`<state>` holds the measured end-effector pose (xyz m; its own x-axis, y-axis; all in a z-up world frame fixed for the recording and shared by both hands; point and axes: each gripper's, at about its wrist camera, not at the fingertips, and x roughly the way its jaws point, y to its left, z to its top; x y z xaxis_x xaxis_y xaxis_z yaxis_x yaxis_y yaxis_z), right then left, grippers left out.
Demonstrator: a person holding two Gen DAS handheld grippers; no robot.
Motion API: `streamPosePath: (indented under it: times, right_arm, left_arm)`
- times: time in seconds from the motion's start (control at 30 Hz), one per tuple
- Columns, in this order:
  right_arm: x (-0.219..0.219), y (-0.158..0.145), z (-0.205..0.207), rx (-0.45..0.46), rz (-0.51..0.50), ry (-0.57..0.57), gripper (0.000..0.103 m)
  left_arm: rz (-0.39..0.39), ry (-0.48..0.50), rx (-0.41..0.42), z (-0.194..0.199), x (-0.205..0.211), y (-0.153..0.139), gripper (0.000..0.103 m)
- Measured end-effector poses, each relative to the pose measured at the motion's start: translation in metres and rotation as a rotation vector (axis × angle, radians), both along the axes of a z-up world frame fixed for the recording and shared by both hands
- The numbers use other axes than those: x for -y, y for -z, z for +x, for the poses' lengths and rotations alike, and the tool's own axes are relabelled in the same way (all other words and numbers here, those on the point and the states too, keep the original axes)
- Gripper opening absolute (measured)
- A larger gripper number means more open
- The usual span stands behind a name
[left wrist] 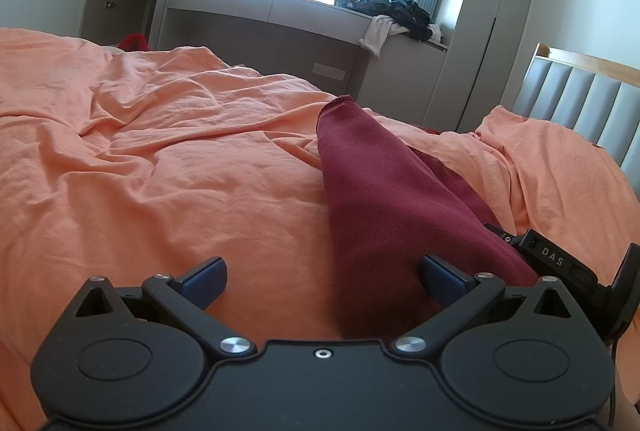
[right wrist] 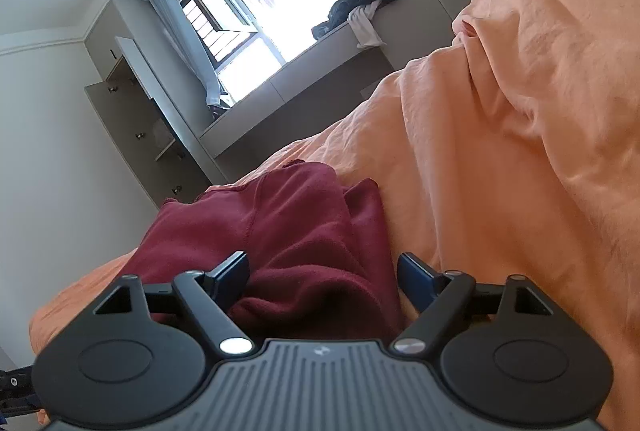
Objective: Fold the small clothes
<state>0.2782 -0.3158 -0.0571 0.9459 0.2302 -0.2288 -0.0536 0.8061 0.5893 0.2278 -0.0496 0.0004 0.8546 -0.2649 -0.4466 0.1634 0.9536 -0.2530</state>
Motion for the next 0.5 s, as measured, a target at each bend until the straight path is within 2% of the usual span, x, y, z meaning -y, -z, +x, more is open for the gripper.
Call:
streamPosePath:
  times: [0.07,0.23,0.5]
  right_arm:
    - [-0.0015,0.0000,-0.0008,0.001,-0.001,-0.001,0.082]
    - [-0.0046,0.0000,-0.0042,0.013,-0.009,-0.018,0.069]
    - [-0.0090,0.0002,-0.0032,0.022,-0.043,-0.012,0.067]
  left_arm:
    - [0.000,0.000,0.000,-0.0001,0.0000,0.0000,0.103]
    - [0.002,0.001,0.001,-0.0002,-0.0001,-0.0002,0.103]
    - [-0.002,0.007,0.001,0.0004,0.0008,0.0001,0.103]
